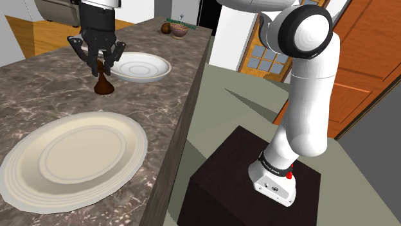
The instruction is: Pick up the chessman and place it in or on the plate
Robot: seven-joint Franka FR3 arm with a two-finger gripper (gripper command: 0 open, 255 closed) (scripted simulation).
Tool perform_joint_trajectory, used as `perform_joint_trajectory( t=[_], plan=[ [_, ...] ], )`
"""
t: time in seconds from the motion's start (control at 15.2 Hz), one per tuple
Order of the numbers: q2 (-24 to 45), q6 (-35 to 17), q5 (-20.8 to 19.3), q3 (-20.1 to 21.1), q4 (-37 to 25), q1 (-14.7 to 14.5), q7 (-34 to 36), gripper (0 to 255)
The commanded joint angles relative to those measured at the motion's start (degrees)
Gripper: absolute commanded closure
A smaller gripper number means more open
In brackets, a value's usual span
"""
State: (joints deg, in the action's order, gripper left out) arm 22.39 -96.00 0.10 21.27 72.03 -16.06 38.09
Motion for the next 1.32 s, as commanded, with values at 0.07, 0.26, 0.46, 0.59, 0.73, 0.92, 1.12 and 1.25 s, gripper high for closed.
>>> perform_joint_trajectory(
  t=[0.07,0.26,0.46,0.59,0.73,0.92,1.12,1.25],
  plan=[
    [0.5,2.6,-0.2,0.0,-3.1,-0.4,0.3,255],
    [1.5,5.4,-0.6,0.1,-6.9,-0.8,0.7,255],
    [2.8,8.5,-1.0,0.1,-11.3,-1.5,1.1,255],
    [3.9,10.7,-1.4,0.1,-14.6,-2.0,1.3,255],
    [5.2,13.1,-1.9,0.0,-18.4,-2.7,1.6,255],
    [2.8,12.0,-1.4,0.7,-15.1,-3.7,3.6,255],
    [-0.5,10.2,-0.8,1.7,-10.4,-5.2,6.7,255],
    [-2.1,9.3,-0.6,2.4,-8.1,-6.4,8.8,255]
  ],
)
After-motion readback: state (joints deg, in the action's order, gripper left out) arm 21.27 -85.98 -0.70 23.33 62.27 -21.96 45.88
